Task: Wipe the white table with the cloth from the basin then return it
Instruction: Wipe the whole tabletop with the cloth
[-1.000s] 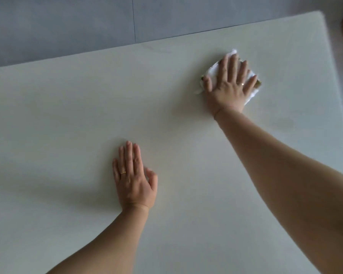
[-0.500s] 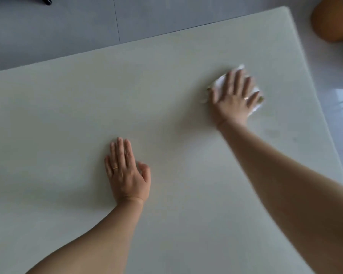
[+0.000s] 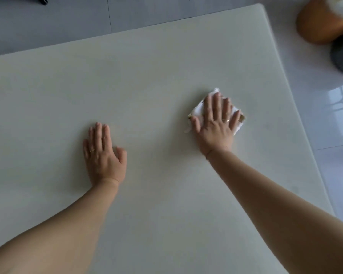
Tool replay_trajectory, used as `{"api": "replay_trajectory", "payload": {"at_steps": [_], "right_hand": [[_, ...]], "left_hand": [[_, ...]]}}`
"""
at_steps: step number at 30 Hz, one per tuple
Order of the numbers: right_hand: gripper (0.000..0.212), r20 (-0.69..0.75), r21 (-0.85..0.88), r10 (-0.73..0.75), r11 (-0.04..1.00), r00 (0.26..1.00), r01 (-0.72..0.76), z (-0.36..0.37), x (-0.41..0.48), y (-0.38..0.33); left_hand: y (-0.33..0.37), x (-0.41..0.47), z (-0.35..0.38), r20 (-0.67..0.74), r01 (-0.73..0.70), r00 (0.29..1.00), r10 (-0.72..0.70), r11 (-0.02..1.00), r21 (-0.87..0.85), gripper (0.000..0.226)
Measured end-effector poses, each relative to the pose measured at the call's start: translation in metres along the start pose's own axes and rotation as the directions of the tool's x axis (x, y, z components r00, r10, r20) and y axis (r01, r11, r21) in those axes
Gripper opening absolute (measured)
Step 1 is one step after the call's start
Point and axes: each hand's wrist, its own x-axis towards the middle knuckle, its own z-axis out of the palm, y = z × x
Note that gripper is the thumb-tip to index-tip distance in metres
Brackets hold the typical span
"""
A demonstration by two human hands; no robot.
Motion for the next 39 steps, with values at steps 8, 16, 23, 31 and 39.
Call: {"api": "replay_trajectory", "payload": {"at_steps": [8,16,23,31,39], "right_hand": [[0.068,0.063,-0.114,-0.218,0.968,0.974,0.224,-0.024,-0.02,0.101],[0.07,0.083,-0.069,-0.277,0.957,0.957,0.283,-0.002,-0.094,0.058],[0.071,0.048,-0.107,-0.176,0.978,0.983,0.18,-0.022,-0.082,0.142],[0.067,0.052,-0.039,-0.302,0.952,0.952,0.304,0.005,-0.181,0.1],[0.068,0.004,-0.015,0.032,0.999,0.999,-0.032,-0.005,-0.191,0.144]], "left_hand": [[0.015,-0.011,-0.002,-0.029,0.14,0.99,-0.138,0.988,0.069,0.061],[0.164,-0.113,0.002,-0.004,0.175,0.984,-0.179,0.968,-0.177,0.06],[0.168,-0.187,0.022,0.114,0.092,0.99,-0.082,0.992,-0.082,0.059],[0.171,-0.184,0.023,0.089,0.115,0.99,-0.106,0.988,-0.101,0.063],[0.173,-0.186,0.022,0.078,0.108,0.992,-0.102,0.992,-0.072,0.064]]}}
